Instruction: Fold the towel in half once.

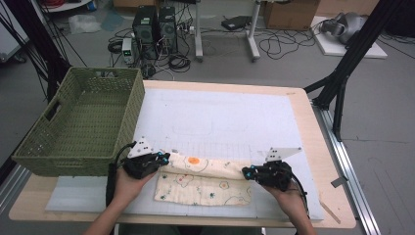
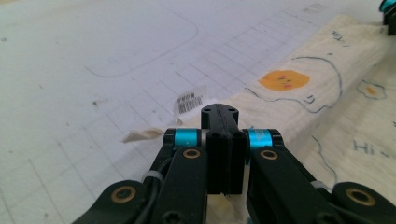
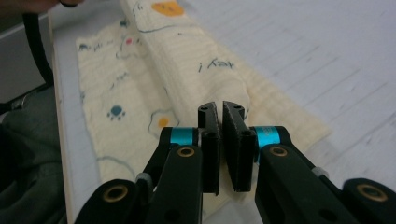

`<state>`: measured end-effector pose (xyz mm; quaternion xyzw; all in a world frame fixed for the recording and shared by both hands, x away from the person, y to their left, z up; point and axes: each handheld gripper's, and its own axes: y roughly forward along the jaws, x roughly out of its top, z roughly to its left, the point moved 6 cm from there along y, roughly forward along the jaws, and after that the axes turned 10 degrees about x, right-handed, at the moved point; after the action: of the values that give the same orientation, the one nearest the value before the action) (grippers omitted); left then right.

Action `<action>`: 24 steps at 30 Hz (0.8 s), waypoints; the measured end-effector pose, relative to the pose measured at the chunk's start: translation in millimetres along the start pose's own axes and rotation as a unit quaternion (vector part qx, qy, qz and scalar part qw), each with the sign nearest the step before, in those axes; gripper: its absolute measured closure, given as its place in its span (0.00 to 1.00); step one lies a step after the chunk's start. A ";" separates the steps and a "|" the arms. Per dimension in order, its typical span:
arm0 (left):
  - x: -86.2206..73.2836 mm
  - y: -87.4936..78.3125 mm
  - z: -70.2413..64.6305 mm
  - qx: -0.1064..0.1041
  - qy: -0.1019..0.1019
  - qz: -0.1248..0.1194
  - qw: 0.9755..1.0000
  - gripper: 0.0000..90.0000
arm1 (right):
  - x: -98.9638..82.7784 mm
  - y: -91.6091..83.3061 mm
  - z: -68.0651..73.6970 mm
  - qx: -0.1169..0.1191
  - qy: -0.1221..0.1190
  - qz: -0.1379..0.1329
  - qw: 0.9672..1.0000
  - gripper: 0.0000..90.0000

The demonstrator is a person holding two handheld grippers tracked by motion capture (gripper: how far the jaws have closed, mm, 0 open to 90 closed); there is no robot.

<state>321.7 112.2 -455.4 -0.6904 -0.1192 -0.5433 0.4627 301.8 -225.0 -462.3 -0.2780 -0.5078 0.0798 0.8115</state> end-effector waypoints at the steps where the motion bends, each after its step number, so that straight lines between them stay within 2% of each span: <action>1: -3.0 -1.3 -1.9 -0.003 0.003 0.007 1.000 0.99 | -3.4 1.9 1.5 0.004 0.002 0.009 1.000 0.92; 4: -10.2 -5.3 -5.0 -0.011 0.002 0.015 1.000 0.98 | -6.5 2.0 7.2 0.010 -0.001 0.022 1.000 0.89; 6: -11.7 -8.3 -4.0 -0.018 0.001 0.017 1.000 0.92 | -4.1 -1.9 9.7 0.008 -0.004 0.013 1.000 0.87; 9: -7.4 -10.8 0.9 -0.013 -0.005 0.014 1.000 0.81 | 2.9 -9.5 9.4 0.003 -0.005 0.001 1.000 0.86; 13: 3.5 -8.6 7.2 -0.004 -0.010 0.005 1.000 0.70 | 12.6 -13.7 -3.3 -0.007 -0.001 -0.019 1.000 0.82; 16: 6.7 -0.3 9.6 -0.008 -0.009 0.014 1.000 0.64 | 18.3 -9.6 -12.0 -0.006 0.011 -0.025 1.000 0.79; 19: 3.0 9.3 9.7 -0.006 -0.004 0.031 0.999 0.64 | 21.7 -1.6 -17.2 -0.002 0.014 -0.021 1.000 0.76; 22: -3.8 16.1 6.9 -0.020 -0.005 0.045 0.999 0.67 | 19.5 5.6 -18.0 0.004 0.015 -0.008 1.000 0.74; 24: -8.0 19.1 3.8 -0.030 0.004 0.057 0.998 0.73 | 16.3 8.9 -16.9 0.012 0.019 -0.001 1.000 0.74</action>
<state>333.8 107.4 -471.9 -0.7076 -0.0614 -0.5221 0.4721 325.5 -217.2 -459.9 -0.2698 -0.4912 0.0799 0.8244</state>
